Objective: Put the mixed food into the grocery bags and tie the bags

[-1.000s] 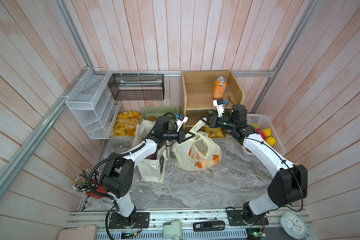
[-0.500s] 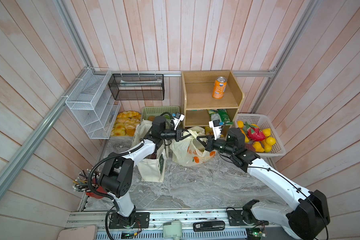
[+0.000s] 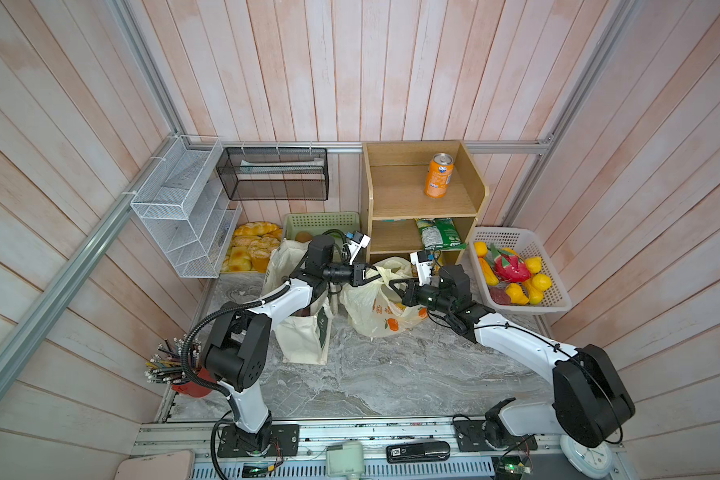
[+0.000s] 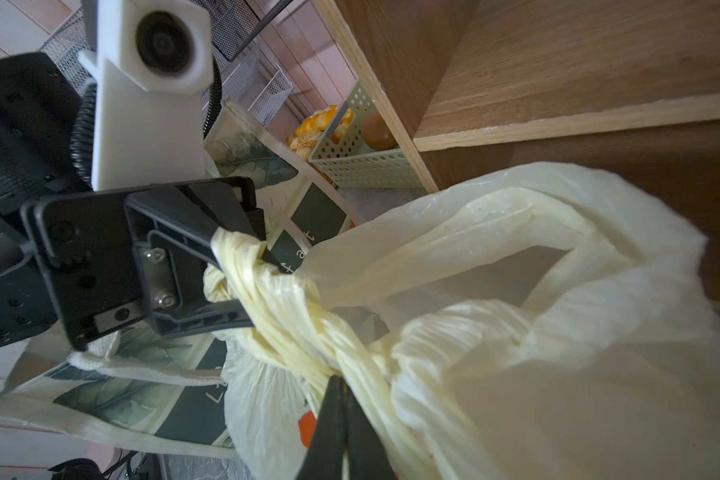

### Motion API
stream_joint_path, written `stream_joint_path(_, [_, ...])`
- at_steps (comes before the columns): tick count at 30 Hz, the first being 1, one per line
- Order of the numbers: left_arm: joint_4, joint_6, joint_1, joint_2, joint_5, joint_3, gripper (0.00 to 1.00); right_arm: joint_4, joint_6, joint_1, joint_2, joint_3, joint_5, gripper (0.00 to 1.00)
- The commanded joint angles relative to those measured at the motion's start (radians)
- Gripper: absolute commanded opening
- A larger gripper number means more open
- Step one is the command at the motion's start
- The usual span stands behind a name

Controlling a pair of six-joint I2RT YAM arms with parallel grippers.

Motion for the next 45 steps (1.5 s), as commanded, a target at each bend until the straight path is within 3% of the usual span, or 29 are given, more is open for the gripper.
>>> stream_joint_path(1, [-0.014, 0.042, 0.021, -0.014, 0.034, 0.038, 0.19, -0.069, 0.011, -0.010, 0.012, -0.013, 0.017, 0.00])
stream_joint_path(8, [-0.122, 0.122, 0.021, -0.014, 0.056, 0.043, 0.35, -0.066, 0.014, -0.011, 0.001, -0.013, 0.021, 0.00])
stream_joint_path(18, [-0.120, 0.133, 0.016, -0.026, 0.074, 0.041, 0.55, -0.059, 0.017, -0.010, 0.011, -0.006, 0.005, 0.00])
stream_joint_path(28, [-0.210, 0.180, -0.021, 0.024, -0.012, 0.120, 0.55, -0.048, 0.021, -0.009, 0.010, -0.025, 0.000, 0.00])
stream_joint_path(36, [-0.252, 0.197, -0.043, 0.065, -0.034, 0.167, 0.46, -0.034, 0.028, -0.009, 0.005, -0.055, 0.000, 0.00])
stream_joint_path(45, [-0.349, 0.265, -0.055, 0.070, -0.042, 0.178, 0.52, -0.031, 0.029, -0.010, -0.001, -0.062, 0.006, 0.00])
